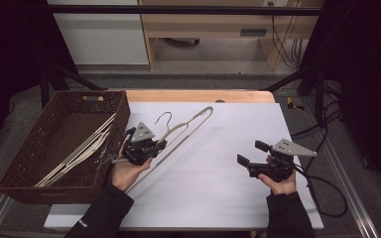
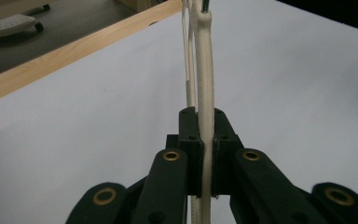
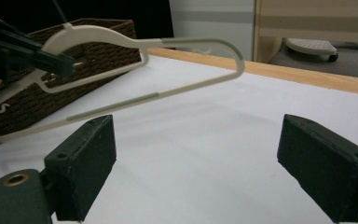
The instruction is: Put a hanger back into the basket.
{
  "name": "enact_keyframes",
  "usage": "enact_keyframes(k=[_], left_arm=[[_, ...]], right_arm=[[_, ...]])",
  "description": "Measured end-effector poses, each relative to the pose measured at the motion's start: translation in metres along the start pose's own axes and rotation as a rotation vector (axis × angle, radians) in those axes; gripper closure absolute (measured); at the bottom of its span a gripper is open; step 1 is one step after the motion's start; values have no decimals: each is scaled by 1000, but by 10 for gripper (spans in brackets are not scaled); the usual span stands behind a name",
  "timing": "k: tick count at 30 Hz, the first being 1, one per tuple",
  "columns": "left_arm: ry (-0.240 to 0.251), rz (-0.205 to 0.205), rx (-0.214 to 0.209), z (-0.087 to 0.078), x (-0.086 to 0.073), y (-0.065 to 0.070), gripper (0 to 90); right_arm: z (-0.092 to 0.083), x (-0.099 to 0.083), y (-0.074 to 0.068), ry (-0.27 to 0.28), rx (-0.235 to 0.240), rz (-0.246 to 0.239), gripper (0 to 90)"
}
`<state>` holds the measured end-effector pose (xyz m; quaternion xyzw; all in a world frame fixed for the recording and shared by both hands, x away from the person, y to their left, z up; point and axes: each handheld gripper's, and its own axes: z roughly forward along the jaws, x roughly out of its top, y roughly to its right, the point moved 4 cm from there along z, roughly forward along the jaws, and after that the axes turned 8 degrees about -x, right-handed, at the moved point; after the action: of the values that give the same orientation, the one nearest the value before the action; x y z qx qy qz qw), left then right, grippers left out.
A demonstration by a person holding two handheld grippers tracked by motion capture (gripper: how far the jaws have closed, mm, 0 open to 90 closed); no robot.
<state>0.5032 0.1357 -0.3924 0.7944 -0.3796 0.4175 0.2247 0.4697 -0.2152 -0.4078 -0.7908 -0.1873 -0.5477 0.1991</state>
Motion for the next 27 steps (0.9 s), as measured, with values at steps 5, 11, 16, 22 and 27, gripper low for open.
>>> enact_keyframes(k=[5, 11, 16, 22, 27], left_arm=[[88, -10, -56, -30, -3, 10, 859], [84, 1, -60, -51, 1, 12, 859], [93, 11, -67, -70, 9, 17, 859], [96, 52, -40, -91, 24, 21, 859], [78, 104, -24, -110, 38, 17, 859]], right_arm=[[-3, -6, -4, 6, -2, 11, 100], [0, -13, -9, -16, -2, 4, 87], [-1, -14, -10, -20, -1, 3, 80], [-5, -12, -9, -9, -8, 3, 75], [-9, -12, -8, -2, -14, 8, 70]])
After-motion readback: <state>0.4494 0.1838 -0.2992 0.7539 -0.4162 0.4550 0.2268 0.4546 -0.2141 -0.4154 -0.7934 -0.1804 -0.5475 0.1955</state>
